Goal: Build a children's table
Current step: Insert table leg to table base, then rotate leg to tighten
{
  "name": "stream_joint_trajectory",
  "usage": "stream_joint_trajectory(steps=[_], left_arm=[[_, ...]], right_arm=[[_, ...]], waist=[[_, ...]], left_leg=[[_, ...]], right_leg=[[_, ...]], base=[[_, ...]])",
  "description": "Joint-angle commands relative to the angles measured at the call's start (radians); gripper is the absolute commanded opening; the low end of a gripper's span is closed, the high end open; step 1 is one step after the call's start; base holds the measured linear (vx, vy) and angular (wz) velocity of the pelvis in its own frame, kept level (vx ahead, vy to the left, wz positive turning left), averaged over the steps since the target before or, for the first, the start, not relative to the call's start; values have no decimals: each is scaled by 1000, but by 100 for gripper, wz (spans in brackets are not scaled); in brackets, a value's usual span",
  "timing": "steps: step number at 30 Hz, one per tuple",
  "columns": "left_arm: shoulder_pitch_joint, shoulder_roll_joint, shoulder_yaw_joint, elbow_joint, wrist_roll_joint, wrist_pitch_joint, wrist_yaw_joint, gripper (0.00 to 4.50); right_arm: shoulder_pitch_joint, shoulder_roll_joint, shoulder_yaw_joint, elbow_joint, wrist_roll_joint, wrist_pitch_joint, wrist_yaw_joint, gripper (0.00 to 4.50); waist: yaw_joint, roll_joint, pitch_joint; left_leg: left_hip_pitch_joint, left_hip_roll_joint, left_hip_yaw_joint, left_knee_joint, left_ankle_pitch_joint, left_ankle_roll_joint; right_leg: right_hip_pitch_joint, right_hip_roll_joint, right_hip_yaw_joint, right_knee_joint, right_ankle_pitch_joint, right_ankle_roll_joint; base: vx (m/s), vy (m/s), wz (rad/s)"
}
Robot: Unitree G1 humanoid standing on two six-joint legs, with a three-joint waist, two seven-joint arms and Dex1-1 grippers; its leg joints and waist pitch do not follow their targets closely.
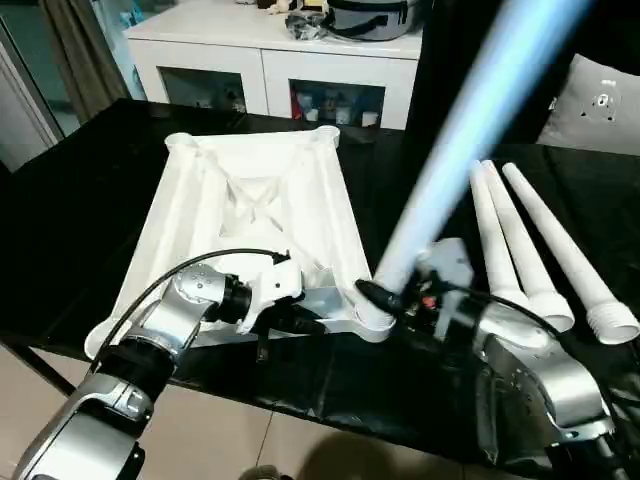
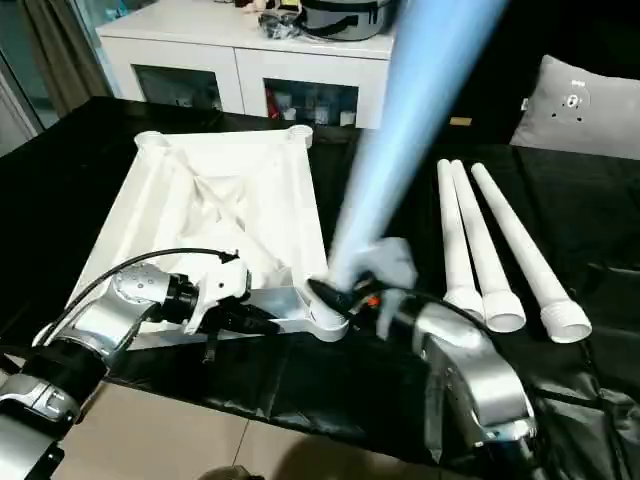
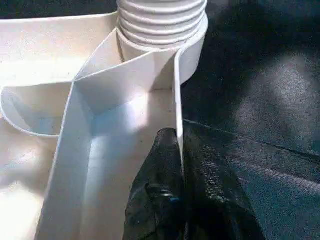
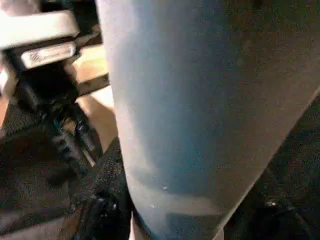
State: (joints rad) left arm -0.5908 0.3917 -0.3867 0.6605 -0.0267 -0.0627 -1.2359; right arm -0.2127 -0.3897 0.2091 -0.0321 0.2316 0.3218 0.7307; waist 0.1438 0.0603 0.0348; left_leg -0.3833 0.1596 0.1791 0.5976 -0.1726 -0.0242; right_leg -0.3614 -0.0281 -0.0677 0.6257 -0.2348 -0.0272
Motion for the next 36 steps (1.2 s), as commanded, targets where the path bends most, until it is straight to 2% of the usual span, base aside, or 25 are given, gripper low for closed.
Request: stream_joint_trajectory(steps=[1,5,10,12,15,18,22,23,25,26,27,28,30,31,32,33,34,35,36], left_arm=[[-38,3,10,-2,9,-32,-16,0],[-54,-1,8,15,14,-46,-22,0],[-79,-11,20,36,-4,-56,-51,0],[-104,-16,21,60,-3,-65,-61,0],[-153,-31,25,113,1,-89,-68,0],[-202,-46,33,160,7,-100,-58,0],[-245,-52,40,211,21,-111,-32,0],[-242,-47,43,213,24,-112,-24,0],[-232,-41,48,208,23,-108,-14,0],[-222,-36,52,201,22,-103,-4,0],[-209,-30,56,194,24,-100,8,0],[-179,-19,66,166,24,-81,34,0],[-160,-15,75,148,21,-67,50,0],[-141,-12,85,130,18,-51,66,0],[-90,-9,112,65,2,-1,94,0],[-76,-9,120,48,-3,12,100,0],[13,-12,148,-88,-17,96,146,0],[41,-13,152,-134,-15,123,163,0],[41,-13,152,-134,-15,123,163,0]], right_arm=[[22,-44,84,94,-72,61,60,189],[15,-49,118,122,-59,60,124,189],[18,-33,118,171,-28,50,154,189],[11,-20,110,190,-12,55,160,189],[7,1,93,204,6,63,177,189],[10,0,102,205,7,63,188,189],[3,12,108,222,-10,51,157,189],[0,20,108,227,-18,47,143,189],[-3,28,106,232,-26,45,126,189],[-5,34,104,236,-33,45,111,189],[-8,41,103,244,-46,46,93,189],[-12,53,100,258,-67,53,55,189],[-15,60,97,267,-76,56,31,189],[-18,68,92,276,-86,59,7,189],[-27,90,74,292,-90,66,-43,189],[-29,95,69,297,-90,68,-55,189],[-47,125,31,322,-91,77,-129,189],[-53,135,17,332,-93,79,-151,189],[-53,135,17,332,-93,79,-151,189]], waist=[[-10,-1,-41],[-10,-1,-43],[-11,2,-40],[-15,12,-32],[-17,7,-29],[-15,8,-28],[-14,5,-29],[-15,2,-29],[-16,3,-28],[-16,-1,-28],[-18,2,-27],[-19,-4,-26],[-28,-3,-22],[-31,-8,-20],[-38,-5,-15],[-42,-3,-12],[-51,-19,-13],[-56,-18,-13],[-66,-15,-10]], left_leg=[[33,94,-49,-79,-313,-14],[31,96,-49,-80,-309,-8],[32,97,-49,-81,-319,-7],[32,97,-52,-85,-341,-12],[37,97,-53,-88,-369,-17],[39,99,-53,-89,-364,-14],[35,101,-54,-91,-352,-13],[34,101,-54,-92,-350,-12],[33,102,-54,-93,-353,-13],[34,102,-54,-94,-349,-11],[33,102,-55,-96,-352,-14],[32,102,-56,-98,-355,-17],[33,102,-57,-101,-373,-23],[34,100,-57,-102,-384,-23],[44,101,-58,-101,-423,-36],[46,99,-61,-101,-451,-44],[44,97,-71,-108,-482,-56],[45,101,-73,-112,-491,-65],[42,97,-72,-114,-504,-63]], right_leg=[[13,-148,77,-109,-334,-123],[14,-147,78,-105,-292,-133],[13,-147,77,-105,-277,-145],[10,-146,77,-107,-291,-143],[9,-150,79,-112,-322,-144],[8,-150,80,-115,-326,-144],[12,-155,79,-113,-314,-151],[13,-156,79,-113,-315,-152],[11,-158,80,-113,-327,-152],[11,-157,80,-114,-333,-150],[10,-157,79,-114,-339,-149],[11,-160,79,-114,-358,-146],[9,-161,78,-121,-404,-139],[7,-160,79,-125,-430,-131],[-3,-162,82,-130,-486,-128],[-5,-165,78,-130,-525,-128],[2,-167,72,-135,-606,-101],[-1,-168,74,-132,-597,-104],[-4,-162,74,-136,-593,-99]], base=[[0,0,0],[0,0,0],[0,0,0],[0,0,0],[0,0,0],[0,0,0],[0,0,0],[0,0,0],[0,0,0],[0,0,0],[0,0,0],[0,0,0],[0,0,0],[0,0,0],[0,0,0],[0,0,0],[0,0,0],[0,0,0],[0,0,0]])
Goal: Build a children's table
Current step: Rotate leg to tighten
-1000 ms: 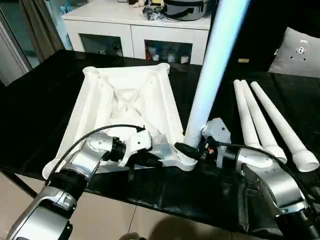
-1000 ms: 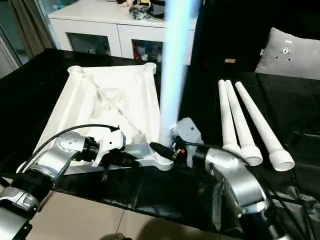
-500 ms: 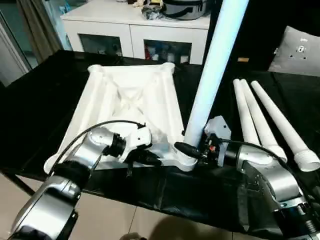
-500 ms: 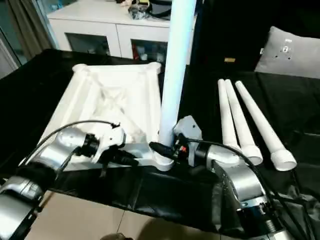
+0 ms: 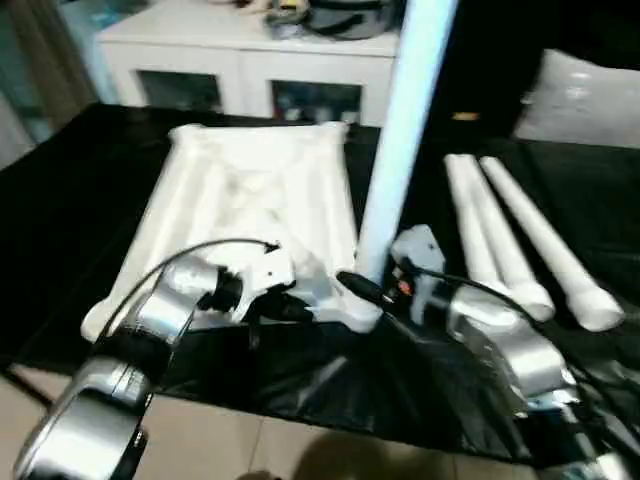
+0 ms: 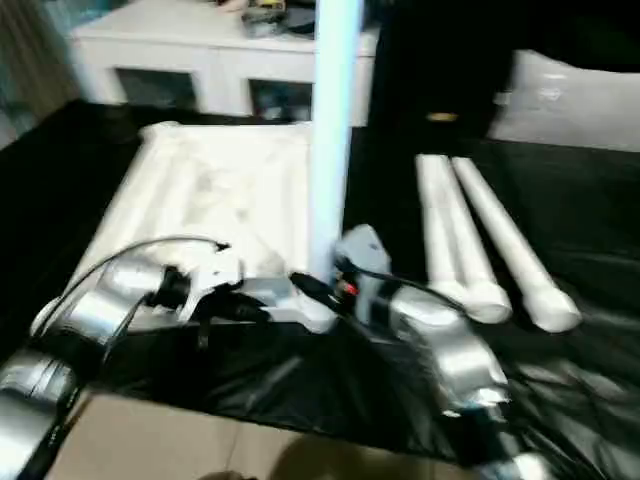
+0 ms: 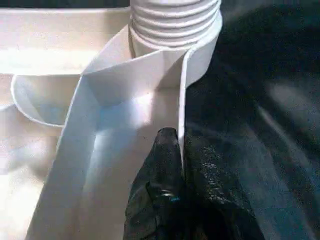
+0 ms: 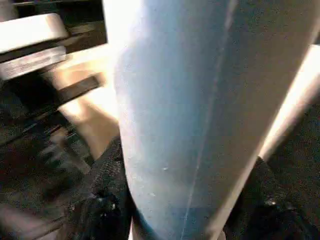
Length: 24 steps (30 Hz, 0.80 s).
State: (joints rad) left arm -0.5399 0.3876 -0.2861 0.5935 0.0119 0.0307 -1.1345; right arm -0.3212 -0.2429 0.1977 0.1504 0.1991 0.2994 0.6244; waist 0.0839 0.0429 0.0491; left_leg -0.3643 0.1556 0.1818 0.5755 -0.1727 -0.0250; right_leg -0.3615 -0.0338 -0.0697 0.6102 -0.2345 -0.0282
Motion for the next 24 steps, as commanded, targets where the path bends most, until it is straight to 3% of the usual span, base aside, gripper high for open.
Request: stream_joint_trajectory(steps=[1,2,3,4,5,6,7,8,11,14,15,16,24], left_arm=[[38,-12,54,-152,-41,77,95,0],[78,-15,52,-228,-29,118,117,0],[122,-23,47,-325,-13,173,151,0],[159,-36,41,-419,-1,233,180,0],[170,-41,39,-448,2,253,187,0],[196,-62,28,-521,9,302,208,0],[196,-62,28,-521,9,302,208,0],[203,-71,17,-544,25,311,219,0],[206,-89,0,-560,66,330,259,0],[205,-88,-20,-571,78,367,274,0],[205,-83,-28,-576,78,383,276,0],[206,-74,-39,-583,88,405,281,0],[184,-54,-40,-578,105,468,272,0]], right_arm=[[44,0,16,164,-72,99,-83,189],[33,12,3,178,-76,102,-113,189],[18,27,-13,198,-81,101,-144,189],[1,37,-24,220,-86,95,-170,189],[-4,41,-27,227,-87,92,-176,189],[-22,54,-34,250,-80,81,-184,189],[-22,54,-34,250,-80,81,-184,189],[-28,61,-37,258,-75,81,-186,189],[-34,73,-43,261,-67,84,-195,189],[-30,81,-40,255,-63,79,-199,189],[-28,84,-38,253,-61,76,-199,189],[-27,85,-32,253,-65,68,-196,189],[-36,97,-36,277,-59,45,-182,189]], waist=[[-6,2,-25],[-12,0,-30],[-12,0,-30],[-25,-2,-32],[-26,-1,-35],[-26,-4,-33],[-27,-5,-31],[-26,-14,-32],[-18,-12,-33],[-16,-3,-37],[-18,-6,-36],[-19,1,-36],[-26,2,-36]], left_leg=[[22,99,-74,-92,-505,-60],[16,104,-75,-98,-488,-68],[16,104,-75,-98,-488,-68],[0,99,-70,-101,-430,-52],[2,100,-68,-98,-418,-50],[10,95,-60,-90,-405,-35],[11,93,-58,-87,-404,-30],[13,88,-55,-83,-391,-16],[14,88,-52,-80,-357,0],[15,93,-55,-85,-361,-12],[15,93,-55,-86,-368,-14],[16,92,-56,-87,-387,-21],[18,88,-58,-84,-418,-29]], right_leg=[[-3,-155,75,-124,-593,-92],[2,-151,77,-111,-503,-111],[2,-151,77,-111,-503,-111],[11,-146,76,-100,-407,-138],[11,-147,76,-98,-384,-144],[3,-147,79,-105,-389,-151],[2,-148,80,-108,-398,-154],[4,-145,79,-115,-429,-143],[3,-143,80,-121,-457,-116],[5,-138,78,-113,-403,-117],[4,-136,78,-113,-394,-120],[3,-135,77,-112,-388,-124],[4,-136,77,-115,-401,-129]], base=[[0,0,0],[0,0,0],[0,0,0],[0,0,0],[0,0,0],[0,0,0],[0,0,0],[0,0,0],[0,0,0],[0,0,0],[0,0,0],[0,0,0],[0,0,0]])
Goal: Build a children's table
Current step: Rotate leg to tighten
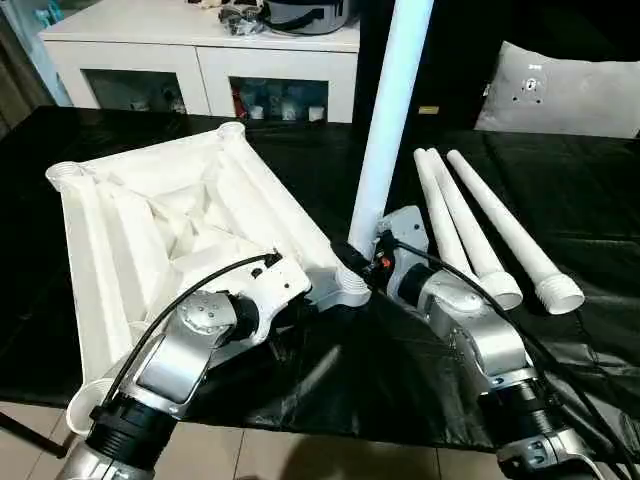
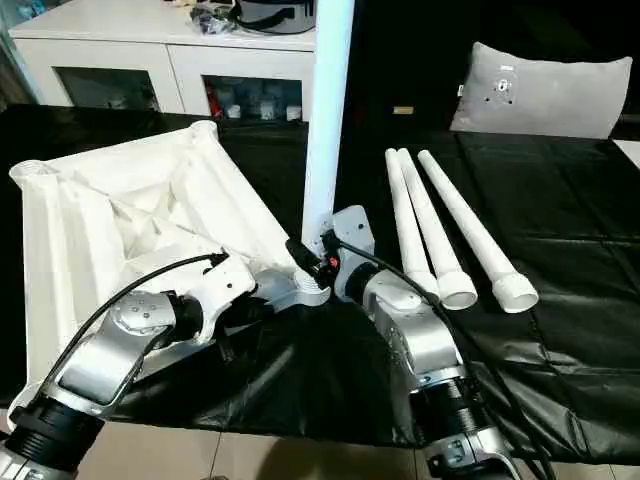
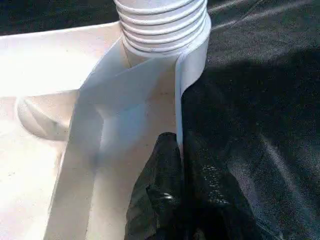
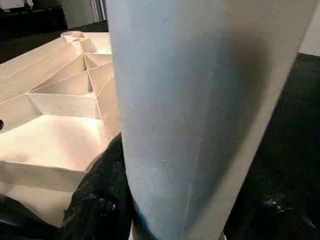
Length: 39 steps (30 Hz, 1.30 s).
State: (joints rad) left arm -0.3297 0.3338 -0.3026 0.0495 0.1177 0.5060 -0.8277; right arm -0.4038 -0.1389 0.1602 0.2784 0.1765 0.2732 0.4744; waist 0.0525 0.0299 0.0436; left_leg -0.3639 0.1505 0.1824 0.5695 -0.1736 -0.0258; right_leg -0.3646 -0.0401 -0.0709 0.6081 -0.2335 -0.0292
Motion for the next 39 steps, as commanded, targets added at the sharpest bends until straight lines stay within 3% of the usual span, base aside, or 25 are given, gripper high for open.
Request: stream_joint_trajectory(steps=[1,4,5,8,11,15,18,20,21,22,24,27,31,33,35,39], left_arm=[[-26,0,-23,-34,-1,-8,-34,0],[-51,-3,-10,5,-20,-22,-23,0],[-51,-3,-10,5,-20,-22,-23,0],[-66,-1,-3,36,-31,-42,-18,0],[-79,1,3,64,-34,-55,-22,0],[-99,8,7,101,-33,-78,-28,0],[-121,13,5,141,-38,-104,-43,0],[-133,17,1,166,-40,-122,-50,0],[-138,21,-2,176,-41,-128,-55,0],[-141,23,-4,183,-41,-133,-57,0],[-151,28,-10,203,-40,-145,-66,0],[-171,40,-25,253,-43,-191,-100,0],[-186,53,-45,291,-49,-243,-151,0],[-197,70,-72,319,-50,-325,-216,0],[-206,82,-86,334,-49,-344,-252,0],[-222,104,-122,362,-45,-431,-346,0]], right_arm=[[46,-7,1,149,-36,71,-32,224],[37,-6,-7,157,-30,56,-25,224],[37,-6,-7,157,-30,56,-25,264],[40,-16,-10,154,-32,50,-19,269],[49,-29,-10,141,-30,53,-3,313],[80,-32,-44,86,35,83,47,337],[128,-83,-22,11,21,52,93,361],[159,-113,-17,-30,23,37,122,383],[174,-130,-13,-49,20,24,137,393],[181,-139,-11,-58,19,15,147,393],[199,-160,-15,-83,18,6,167,413],[232,-211,-56,-143,25,-61,196,445],[236,-252,-65,-176,29,-117,239,445],[226,-298,-55,-206,54,-74,318,445],[213,-315,-55,-213,74,-51,356,445],[179,-345,-30,-196,68,-74,422,445]], waist=[[5,14,-30],[4,15,-31],[6,15,-31],[10,16,-33],[14,17,-36],[25,18,-41],[42,22,-41],[42,27,-41],[41,23,-41],[41,28,-44],[41,24,-46],[40,26,-47],[42,28,-49],[42,25,-48],[45,28,-51],[55,29,-55]], left_leg=[[17,93,-59,-79,-421,-29],[22,92,-59,-79,-436,-34],[21,92,-58,-78,-435,-34],[20,92,-57,-76,-424,-28],[15,95,-55,-77,-372,-19],[11,95,-49,-71,-310,3],[9,93,-45,-65,-254,26],[6,91,-46,-65,-249,28],[4,93,-49,-65,-250,29],[5,92,-49,-63,-242,32],[0,90,-47,-58,-219,46],[-5,88,-46,-53,-178,73],[-2,89,-45,-50,-178,84],[-3,87,-46,-48,-173,94],[0,94,-46,-47,-161,104],[0,99,-47,-42,-135,108]], right_leg=[[7,-129,77,-114,-407,-126],[4,-128,77,-113,-407,-128],[5,-129,78,-115,-405,-128],[7,-133,79,-117,-395,-134],[12,-126,78,-104,-302,-146],[22,-129,79,-98,-212,-166],[24,-128,76,-98,-195,-154],[27,-127,73,-99,-208,-149],[31,-129,72,-97,-207,-147],[30,-127,71,-96,-197,-150],[34,-129,71,-95,-167,-154],[35,-126,67,-92,-133,-155],[33,-124,65,-91,-122,-159],[35,-124,64,-90,-115,-164],[35,-125,64,-84,-91,-173],[31,-125,62,-74,-45,-193]], base=[[0,0,0],[0,0,0],[0,0,0],[0,0,0],[0,0,0],[0,0,0],[0,0,0],[0,0,0],[0,0,0],[0,0,0],[0,0,0],[0,0,0],[0,0,0],[0,0,0],[0,0,0],[0,0,0]])
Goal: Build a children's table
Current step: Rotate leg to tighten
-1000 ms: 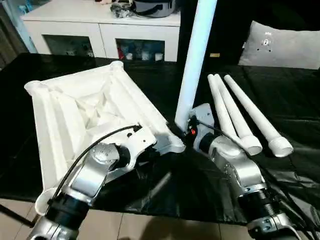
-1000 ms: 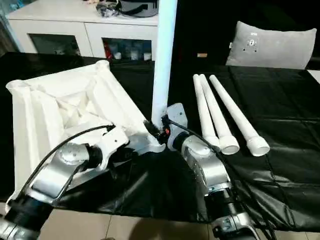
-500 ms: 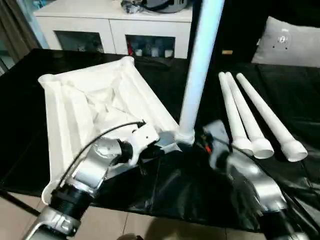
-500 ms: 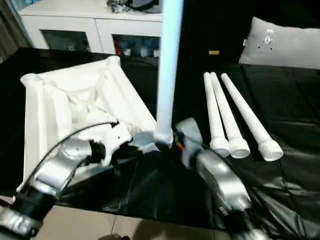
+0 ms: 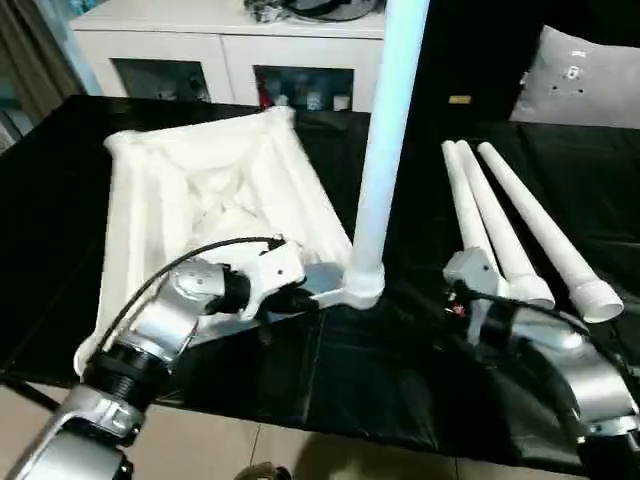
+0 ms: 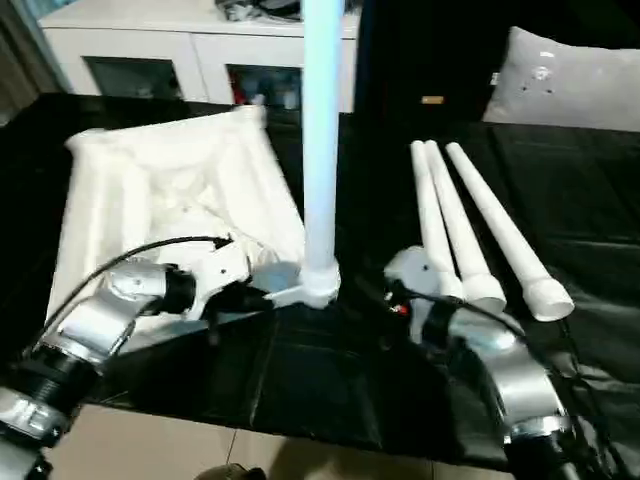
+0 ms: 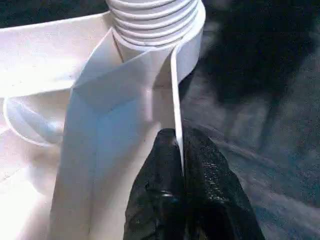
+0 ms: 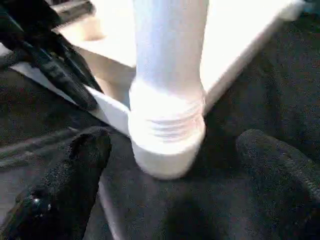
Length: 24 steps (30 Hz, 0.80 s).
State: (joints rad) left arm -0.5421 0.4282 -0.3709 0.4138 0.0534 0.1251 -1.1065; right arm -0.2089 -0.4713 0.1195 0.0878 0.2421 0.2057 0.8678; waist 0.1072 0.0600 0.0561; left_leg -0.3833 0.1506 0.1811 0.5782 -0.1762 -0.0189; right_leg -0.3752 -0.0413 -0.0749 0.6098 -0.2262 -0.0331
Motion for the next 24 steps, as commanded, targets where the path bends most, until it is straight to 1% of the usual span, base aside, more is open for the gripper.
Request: stream_joint_trajectory(steps=[1,3,4,5,6,7,8,9,10,11,12,13,14,16,19,20,22,23,24], left_arm=[[-10,12,-57,-1,20,-58,-74,0],[-23,19,-80,20,25,-105,-117,0],[-23,19,-80,20,25,-105,-117,0],[-28,18,-84,29,26,-115,-127,0],[-32,17,-87,36,27,-123,-136,0],[-35,16,-89,38,28,-126,-140,0],[-40,14,-91,43,29,-130,-147,0],[-42,13,-92,46,29,-134,-149,0],[-42,12,-92,47,29,-136,-150,0],[-43,12,-92,49,30,-139,-152,0],[-44,12,-93,51,31,-141,-152,0],[-45,11,-94,55,31,-146,-153,0],[-45,11,-94,55,31,-146,-154,0],[-47,10,-96,63,32,-155,-157,0],[-52,9,-97,74,36,-166,-159,0],[-53,8,-97,77,36,-168,-159,0],[-55,8,-97,81,35,-169,-159,0],[-56,8,-97,82,35,-170,-159,0],[-56,8,-97,85,35,-172,-159,0]], right_arm=[[-18,-15,14,-4,1,-7,32,445],[-51,-21,39,24,-14,-19,64,445],[-51,-21,39,24,-14,-19,64,445],[-64,-21,47,34,-17,-19,78,445],[-75,-21,55,43,-20,-19,93,445],[-82,-20,60,49,-22,-20,102,445],[-99,-15,70,66,-18,-12,126,445],[-106,-12,73,74,-16,-11,132,445],[-109,-11,76,79,-17,-10,134,419],[-113,-11,80,86,-20,-10,136,412],[-115,-10,83,93,-20,-10,140,412],[-117,-9,84,97,-21,-12,144,394],[-117,-9,84,98,-21,-12,144,394],[-120,-8,86,106,-16,-9,153,371],[-126,-12,93,118,-22,-8,169,349],[-128,-13,95,123,-24,-8,172,349],[-130,-13,96,131,-24,-8,174,327],[-130,-13,96,132,-24,-7,174,323],[-130,-11,96,135,-23,-4,175,323]], waist=[[2,1,-70],[7,2,-70],[9,3,-70],[9,3,-70],[10,3,-69],[11,3,-68],[11,1,-69],[11,2,-67],[11,2,-68],[11,1,-68],[12,-4,-68],[13,-3,-69],[13,-3,-69],[14,-3,-70],[15,-3,-71],[15,-2,-71],[16,-2,-71],[16,-3,-71],[16,-7,-71]], left_leg=[[20,102,-45,-50,-127,99],[20,103,-44,-48,-136,96],[20,102,-44,-47,-141,94],[22,105,-45,-48,-156,83],[23,104,-45,-49,-163,81],[23,105,-44,-50,-179,69],[24,105,-43,-49,-181,66],[23,105,-44,-51,-185,62],[23,104,-43,-50,-188,61],[23,104,-44,-50,-188,59],[23,104,-43,-50,-185,59],[21,103,-43,-48,-177,61],[20,102,-43,-47,-174,63],[20,101,-42,-44,-163,67],[20,102,-42,-44,-166,69],[21,102,-42,-45,-167,69],[20,102,-43,-44,-164,69],[19,102,-43,-44,-164,69],[20,102,-42,-44,-164,71]], right_leg=[[41,-125,65,-69,-24,-197],[40,-126,65,-65,-11,-207],[38,-127,64,-66,-15,-210],[39,-129,65,-65,-22,-212],[39,-130,65,-66,-29,-213],[40,-133,65,-68,-52,-217],[40,-133,65,-67,-51,-217],[40,-132,65,-66,-57,-219],[40,-132,65,-66,-61,-219],[42,-135,66,-67,-66,-218],[42,-135,66,-68,-68,-215],[43,-136,66,-66,-65,-214],[43,-136,66,-66,-64,-213],[42,-136,66,-66,-57,-212],[42,-135,65,-65,-64,-212],[42,-135,65,-66,-67,-212],[42,-135,65,-65,-63,-212],[42,-134,64,-64,-63,-212],[42,-134,65,-65,-65,-211]], base=[[0,0,0],[0,0,0],[0,0,0],[0,0,0],[0,0,0],[0,0,0],[0,0,0],[0,0,0],[0,0,0],[0,0,0],[0,0,0],[0,0,0],[0,0,0],[0,0,0],[0,0,0],[0,0,0],[0,0,0],[0,0,0],[0,0,0]])
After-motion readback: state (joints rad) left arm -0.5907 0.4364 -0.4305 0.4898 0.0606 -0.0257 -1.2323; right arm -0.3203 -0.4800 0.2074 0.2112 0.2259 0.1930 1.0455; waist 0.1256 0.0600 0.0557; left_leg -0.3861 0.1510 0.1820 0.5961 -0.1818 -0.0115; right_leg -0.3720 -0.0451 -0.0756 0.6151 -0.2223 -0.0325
